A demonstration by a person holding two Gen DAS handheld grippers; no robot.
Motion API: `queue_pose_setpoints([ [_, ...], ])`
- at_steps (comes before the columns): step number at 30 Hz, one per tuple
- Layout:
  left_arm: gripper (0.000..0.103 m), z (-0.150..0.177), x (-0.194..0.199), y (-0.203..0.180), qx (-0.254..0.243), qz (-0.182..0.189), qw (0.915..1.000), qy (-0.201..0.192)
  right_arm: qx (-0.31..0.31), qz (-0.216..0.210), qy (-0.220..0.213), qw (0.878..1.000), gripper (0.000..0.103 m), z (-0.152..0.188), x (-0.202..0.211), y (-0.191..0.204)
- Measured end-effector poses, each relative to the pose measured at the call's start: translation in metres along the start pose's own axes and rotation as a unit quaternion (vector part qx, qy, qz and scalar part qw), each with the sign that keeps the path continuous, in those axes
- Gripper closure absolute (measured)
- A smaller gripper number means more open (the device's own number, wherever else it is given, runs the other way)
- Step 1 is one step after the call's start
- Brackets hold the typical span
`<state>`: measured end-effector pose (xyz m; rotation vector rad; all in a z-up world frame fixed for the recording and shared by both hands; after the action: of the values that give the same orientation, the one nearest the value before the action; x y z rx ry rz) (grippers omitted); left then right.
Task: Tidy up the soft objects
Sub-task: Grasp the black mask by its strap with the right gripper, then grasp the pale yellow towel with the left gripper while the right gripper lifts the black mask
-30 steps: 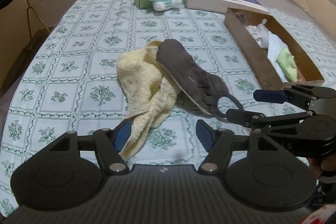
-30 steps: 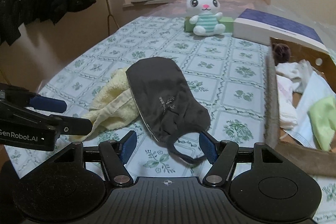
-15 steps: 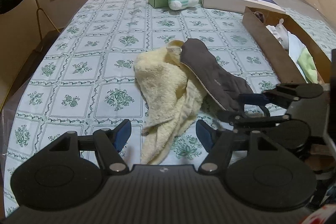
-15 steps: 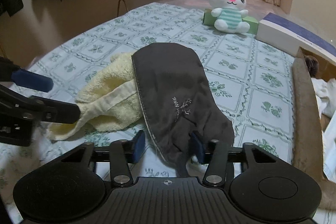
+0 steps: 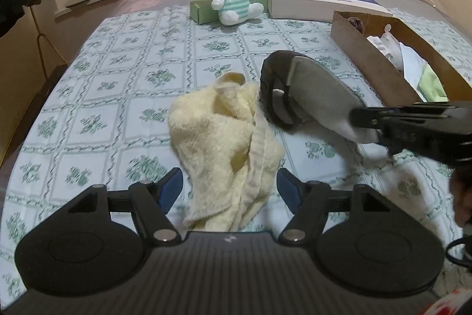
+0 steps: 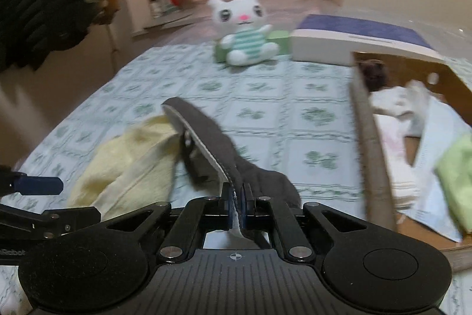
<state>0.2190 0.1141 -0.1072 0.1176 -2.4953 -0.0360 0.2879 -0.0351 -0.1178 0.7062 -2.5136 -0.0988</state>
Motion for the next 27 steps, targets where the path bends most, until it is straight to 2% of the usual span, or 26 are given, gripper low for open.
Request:
queue_pose_setpoints([
  [3, 0.038, 0.004, -0.014, -0.005, -0.014, -0.002, 0.9999, 0.008, -0.007, 0.009, 0.002, 1.0, 0.098, -0.001, 0.002, -0.007],
  [4, 0.042, 0.006, -0.015, -0.006, -0.019, 0.0, 0.9998, 0.009, -0.01, 0.009, 0.004, 1.0, 0.098, -0.001, 0.003, -0.009],
  [7, 0.077, 0.016, -0.015, -0.006, -0.019, 0.007, 0.9996, 0.02, -0.017, 0.006, 0.007, 1.0, 0.098, 0.001, 0.01, -0.01],
  [10, 0.086, 0.022, 0.004, 0.004, 0.001, 0.015, 0.9998, 0.016, -0.014, -0.006, 0.01, 1.0, 0.098, 0.004, 0.017, -0.007],
  [15, 0.087, 0.023, 0.051, 0.029, 0.025, 0.017, 0.9995, 0.006, -0.006, -0.045, 0.025, 0.999, 0.098, 0.011, 0.032, 0.009],
  [20, 0.088, 0.008, 0.09, 0.043, 0.035, 0.025, 0.999, -0.011, 0.003, -0.077, 0.038, 0.996, 0.098, 0.019, 0.046, 0.028],
  [23, 0.087, -0.004, 0.088, 0.045, 0.061, 0.049, 0.9968, -0.016, -0.008, -0.081, 0.04, 0.996, 0.098, 0.018, 0.046, 0.029],
  [27, 0.087, -0.015, 0.055, 0.042, 0.081, 0.065, 0.9945, -0.009, -0.017, -0.076, 0.031, 0.996, 0.098, 0.007, 0.042, 0.024],
])
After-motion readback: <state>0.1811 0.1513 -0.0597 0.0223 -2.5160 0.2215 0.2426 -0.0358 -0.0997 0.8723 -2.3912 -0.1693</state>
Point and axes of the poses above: each gripper's, at about its wrist camera, not at the fingertips, and x roughly against the way its jaws point, y to its left, z to its underside, the point moved 8 cm from there along -x, roughly the way its jaws point, and after that the axes turned 12 degrees about -y, right-handed, at the moved point
